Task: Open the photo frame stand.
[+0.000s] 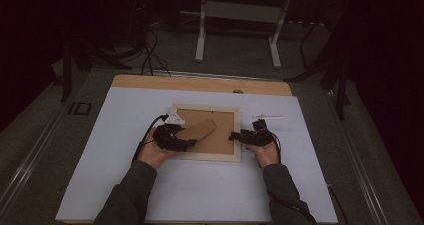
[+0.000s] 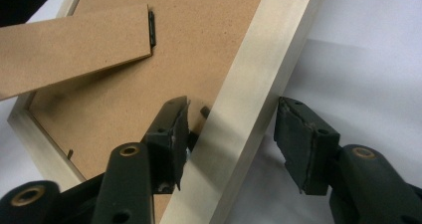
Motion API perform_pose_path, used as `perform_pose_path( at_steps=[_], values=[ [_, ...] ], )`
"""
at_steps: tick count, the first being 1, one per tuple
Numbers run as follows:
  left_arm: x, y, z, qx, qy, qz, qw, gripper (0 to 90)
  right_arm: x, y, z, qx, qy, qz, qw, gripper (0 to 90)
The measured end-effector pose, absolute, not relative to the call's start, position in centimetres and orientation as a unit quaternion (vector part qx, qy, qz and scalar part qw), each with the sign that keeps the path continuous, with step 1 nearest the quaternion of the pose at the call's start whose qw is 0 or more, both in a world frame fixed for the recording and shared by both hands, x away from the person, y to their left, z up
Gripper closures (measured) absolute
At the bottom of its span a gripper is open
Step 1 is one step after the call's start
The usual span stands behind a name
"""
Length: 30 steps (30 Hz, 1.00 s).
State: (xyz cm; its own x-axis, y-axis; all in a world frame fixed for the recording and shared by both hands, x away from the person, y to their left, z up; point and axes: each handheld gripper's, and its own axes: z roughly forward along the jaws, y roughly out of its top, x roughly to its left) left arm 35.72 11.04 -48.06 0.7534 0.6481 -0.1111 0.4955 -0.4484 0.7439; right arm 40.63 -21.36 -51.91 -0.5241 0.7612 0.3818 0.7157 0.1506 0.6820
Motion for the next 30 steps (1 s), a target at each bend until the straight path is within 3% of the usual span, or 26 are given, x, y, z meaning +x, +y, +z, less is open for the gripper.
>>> perform_pose_path(
  at_steps=[7,14,21,30],
  values=[
    [35.17,11.05,-47.81,0.848,0.314,0.109,0.413,41.9,41.20,-21.59,-51.82,0.487,0.748,0.451,0.002,42.9],
    [35.01,11.29,-47.60,0.847,0.303,0.108,0.424,41.8,41.10,-21.56,-51.41,0.490,0.741,0.459,0.009,43.5],
    [35.15,11.58,-47.56,0.845,0.302,0.093,0.431,41.6,40.76,-22.20,-51.58,0.495,0.723,0.483,0.003,52.1],
    [35.60,11.68,-47.81,0.846,0.316,0.062,0.425,43.0,40.55,-21.95,-51.54,0.500,0.712,0.494,0.008,54.0]
  ],
)
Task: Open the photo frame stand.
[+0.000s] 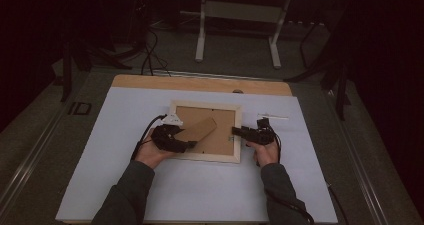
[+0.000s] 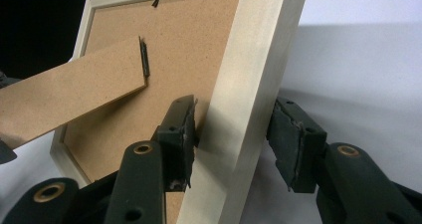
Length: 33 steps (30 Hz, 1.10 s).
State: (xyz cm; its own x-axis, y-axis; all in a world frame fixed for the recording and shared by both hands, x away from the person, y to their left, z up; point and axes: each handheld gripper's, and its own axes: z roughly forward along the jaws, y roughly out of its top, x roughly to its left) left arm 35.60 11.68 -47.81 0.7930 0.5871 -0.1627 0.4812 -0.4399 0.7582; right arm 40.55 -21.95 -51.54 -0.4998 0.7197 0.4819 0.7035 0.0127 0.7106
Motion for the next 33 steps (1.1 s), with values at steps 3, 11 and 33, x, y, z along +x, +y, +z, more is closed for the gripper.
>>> perform_pose_path(
  at_steps=[3,11,33],
  values=[
    [35.9,12.0,-47.9,0.840,0.330,0.038,0.429,44.8,40.4,-22.0,-51.6,0.501,0.710,0.495,0.010,54.0],
    [36.4,12.5,-48.0,0.831,0.342,-0.004,0.439,48.6,40.2,-21.9,-51.3,0.496,0.711,0.497,0.017,54.4],
    [36.5,12.8,-47.8,0.835,0.342,-0.003,0.430,63.8,39.9,-21.8,-49.7,0.475,0.723,0.500,0.040,58.7]
  ],
)
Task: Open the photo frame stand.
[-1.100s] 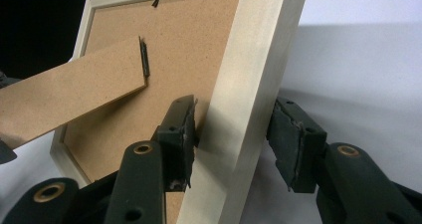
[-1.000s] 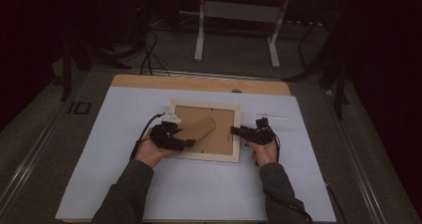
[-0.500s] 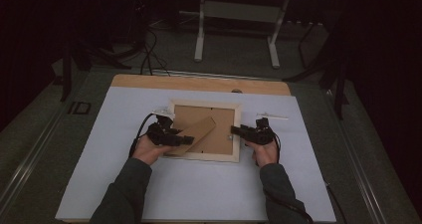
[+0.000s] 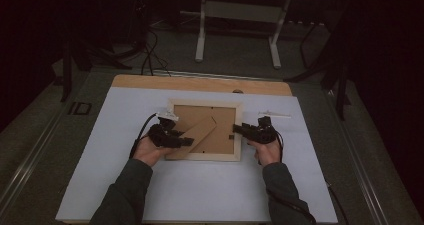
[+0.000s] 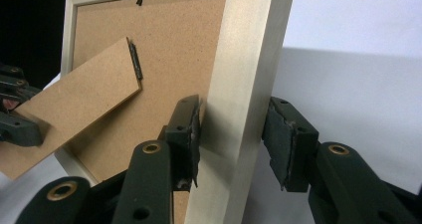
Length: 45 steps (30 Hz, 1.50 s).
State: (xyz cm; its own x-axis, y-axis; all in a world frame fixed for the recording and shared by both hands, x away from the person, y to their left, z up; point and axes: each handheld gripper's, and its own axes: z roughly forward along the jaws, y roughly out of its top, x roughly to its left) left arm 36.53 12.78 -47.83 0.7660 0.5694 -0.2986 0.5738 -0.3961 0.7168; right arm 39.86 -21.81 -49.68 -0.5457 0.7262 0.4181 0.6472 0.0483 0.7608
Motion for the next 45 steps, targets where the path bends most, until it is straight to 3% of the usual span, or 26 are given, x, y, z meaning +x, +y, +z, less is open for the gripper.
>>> perform_pose_path(
  at_steps=[17,30,45],
  values=[
    [36.1,12.7,-47.8,0.839,0.329,0.014,0.433,63.9,40.4,-21.8,-49.6,0.464,0.734,0.494,0.039,57.7],
    [35.6,12.7,-47.6,0.845,0.308,0.030,0.437,63.9,41.4,-21.6,-49.8,0.452,0.740,0.498,0.002,44.8],
    [35.5,12.5,-47.4,0.848,0.297,0.043,0.437,67.5,41.2,-22.1,-48.8,0.436,0.735,0.519,0.005,54.9]
  ],
)
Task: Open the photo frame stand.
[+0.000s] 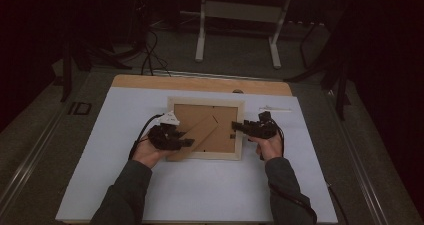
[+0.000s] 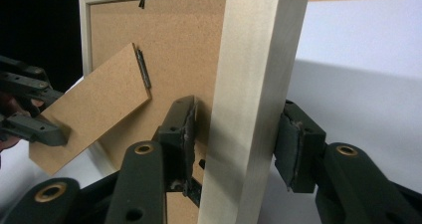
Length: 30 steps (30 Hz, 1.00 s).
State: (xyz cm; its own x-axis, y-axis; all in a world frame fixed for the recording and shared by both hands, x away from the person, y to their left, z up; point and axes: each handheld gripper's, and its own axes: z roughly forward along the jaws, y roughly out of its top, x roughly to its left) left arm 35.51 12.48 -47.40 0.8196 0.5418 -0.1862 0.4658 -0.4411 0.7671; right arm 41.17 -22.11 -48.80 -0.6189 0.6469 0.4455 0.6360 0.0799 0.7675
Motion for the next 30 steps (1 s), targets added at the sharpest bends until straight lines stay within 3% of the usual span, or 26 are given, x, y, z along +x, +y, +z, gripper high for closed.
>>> perform_pose_path(
  at_steps=[30],
  values=[
    [36.2,11.9,-46.3,0.838,0.320,0.089,0.433,70.1,40.3,-22.0,-46.7,0.420,0.749,0.507,0.074,58.3]
  ],
)
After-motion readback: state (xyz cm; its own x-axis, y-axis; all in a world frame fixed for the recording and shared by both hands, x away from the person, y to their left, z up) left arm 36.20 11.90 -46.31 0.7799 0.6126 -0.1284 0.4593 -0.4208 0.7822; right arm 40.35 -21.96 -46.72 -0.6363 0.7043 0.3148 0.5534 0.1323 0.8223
